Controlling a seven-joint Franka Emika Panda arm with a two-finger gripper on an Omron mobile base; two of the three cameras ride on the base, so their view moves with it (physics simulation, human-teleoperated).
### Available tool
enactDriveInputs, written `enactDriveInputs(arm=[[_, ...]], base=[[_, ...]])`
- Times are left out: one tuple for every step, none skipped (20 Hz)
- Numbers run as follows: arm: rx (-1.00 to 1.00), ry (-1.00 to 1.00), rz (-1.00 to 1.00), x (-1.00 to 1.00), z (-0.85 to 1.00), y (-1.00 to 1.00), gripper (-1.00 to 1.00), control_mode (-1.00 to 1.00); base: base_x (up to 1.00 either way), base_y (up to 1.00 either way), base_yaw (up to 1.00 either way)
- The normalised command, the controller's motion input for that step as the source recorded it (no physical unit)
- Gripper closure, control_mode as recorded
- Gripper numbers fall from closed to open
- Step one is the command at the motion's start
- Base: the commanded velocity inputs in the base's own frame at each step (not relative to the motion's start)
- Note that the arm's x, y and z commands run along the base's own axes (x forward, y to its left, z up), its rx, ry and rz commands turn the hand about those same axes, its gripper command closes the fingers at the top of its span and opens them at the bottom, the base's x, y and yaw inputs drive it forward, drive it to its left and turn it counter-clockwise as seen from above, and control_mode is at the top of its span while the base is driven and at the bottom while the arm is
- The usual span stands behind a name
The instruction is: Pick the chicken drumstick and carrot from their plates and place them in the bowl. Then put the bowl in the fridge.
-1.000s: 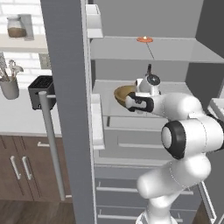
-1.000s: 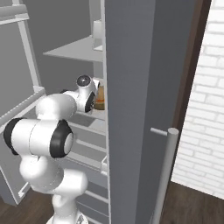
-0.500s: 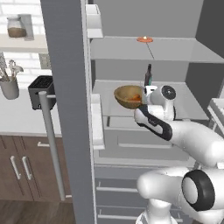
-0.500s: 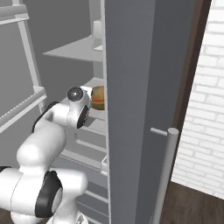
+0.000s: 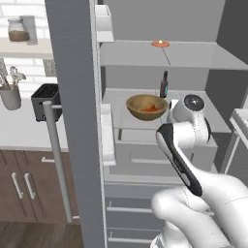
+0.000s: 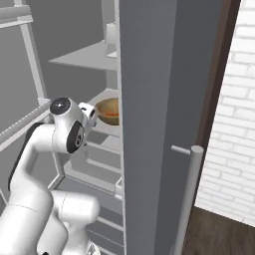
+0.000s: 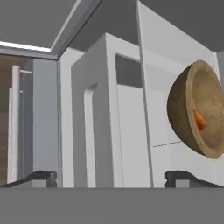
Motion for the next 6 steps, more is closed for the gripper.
enactDriveInputs(arm=[[0.03, 0.13, -0.16, -1.00, 0.13, 0.00, -1.00, -1.00], [0.03, 0.11, -0.16, -1.00, 0.07, 0.00, -1.00, -1.00], [0.02, 0.11, -0.18, -1.00, 0.00, 0.00, -1.00, -1.00], [0.02, 0.13, -0.18, -1.00, 0.02, 0.00, -1.00, -1.00], [0.04, 0.25, -0.19, -1.00, 0.11, 0.00, -1.00, -1.00], [0.02, 0.25, -0.19, -1.00, 0.00, 0.00, -1.00, -1.00]], base=[[0.00, 0.00, 0.00], [0.00, 0.00, 0.00], [0.00, 0.00, 0.00], [0.00, 0.00, 0.00], [0.00, 0.00, 0.00], [0.00, 0.00, 0.00]])
